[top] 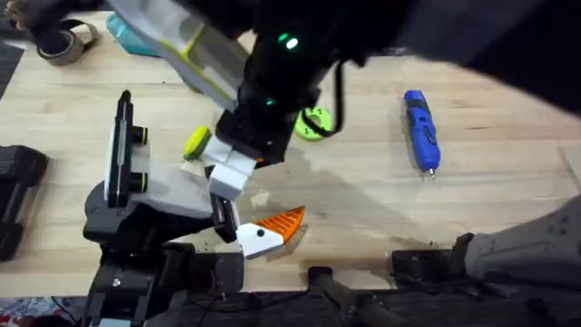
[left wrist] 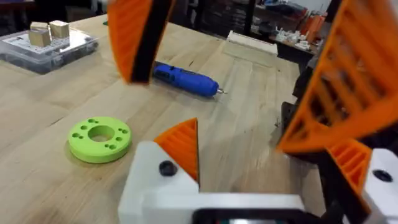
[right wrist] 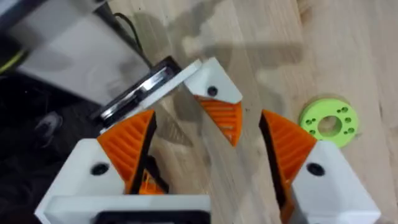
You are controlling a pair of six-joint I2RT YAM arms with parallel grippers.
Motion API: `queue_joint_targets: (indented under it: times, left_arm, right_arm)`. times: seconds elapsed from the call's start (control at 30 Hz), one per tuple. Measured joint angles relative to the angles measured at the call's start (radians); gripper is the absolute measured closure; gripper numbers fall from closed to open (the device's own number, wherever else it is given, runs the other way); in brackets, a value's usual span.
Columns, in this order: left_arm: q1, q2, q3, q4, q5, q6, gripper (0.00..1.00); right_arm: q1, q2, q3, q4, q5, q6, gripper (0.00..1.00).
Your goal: Pick up the gripper from the table and insert it into the empty holder that is missing its gripper. Then pick up a screw, insert it into the mounting hole, and use the screwdriver to tighten it. Finally, clean up the table by picking up the vegetable and placing it into the bucket.
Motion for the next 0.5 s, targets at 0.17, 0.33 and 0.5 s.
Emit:
queue_joint_targets:
  times: [0.17,0.33,0.5]
  left_arm:
    - [0.000,0.000,0.000,0.000,0.000,0.000,0.014]
    - [0.000,0.000,0.000,0.000,0.000,0.000,0.014]
    - [0.000,0.000,0.000,0.000,0.000,0.000,0.014]
  right_arm:
    - [0.000,-0.075,0.017,-0.025,0.005,-0.011,0.005]
    - [0.000,-0.122,0.018,-0.054,0.009,-0.036,0.005]
    - [-0.020,-0.133,0.017,-0.093,0.009,-0.065,0.005]
